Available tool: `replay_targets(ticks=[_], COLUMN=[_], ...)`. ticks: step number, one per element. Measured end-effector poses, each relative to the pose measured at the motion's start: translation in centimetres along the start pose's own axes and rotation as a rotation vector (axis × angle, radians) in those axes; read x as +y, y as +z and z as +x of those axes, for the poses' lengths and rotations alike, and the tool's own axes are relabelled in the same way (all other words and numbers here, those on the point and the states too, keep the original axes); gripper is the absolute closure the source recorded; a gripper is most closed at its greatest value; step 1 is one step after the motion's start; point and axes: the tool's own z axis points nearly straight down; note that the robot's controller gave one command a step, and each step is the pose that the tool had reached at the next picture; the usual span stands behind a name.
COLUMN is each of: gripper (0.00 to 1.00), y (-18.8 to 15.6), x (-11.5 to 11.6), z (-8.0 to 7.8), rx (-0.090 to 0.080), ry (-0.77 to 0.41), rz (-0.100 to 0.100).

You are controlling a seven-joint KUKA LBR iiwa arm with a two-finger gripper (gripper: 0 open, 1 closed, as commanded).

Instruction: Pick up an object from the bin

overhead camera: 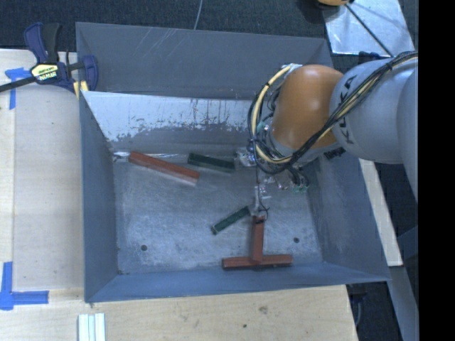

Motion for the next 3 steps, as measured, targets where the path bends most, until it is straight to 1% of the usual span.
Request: replay_targets(ticks=[1,2,3], gripper=[0.00,0.00,0.00], y=[-1.7,-0.6,0.0], x=[2.1,3.0,4.8], z=[0.5,2.6,3.3], rx=[-0.005,-0.005,-0.004], ry=[-0.202,-0.339,-0.132], rz=[-0.003,-0.002,-0.003])
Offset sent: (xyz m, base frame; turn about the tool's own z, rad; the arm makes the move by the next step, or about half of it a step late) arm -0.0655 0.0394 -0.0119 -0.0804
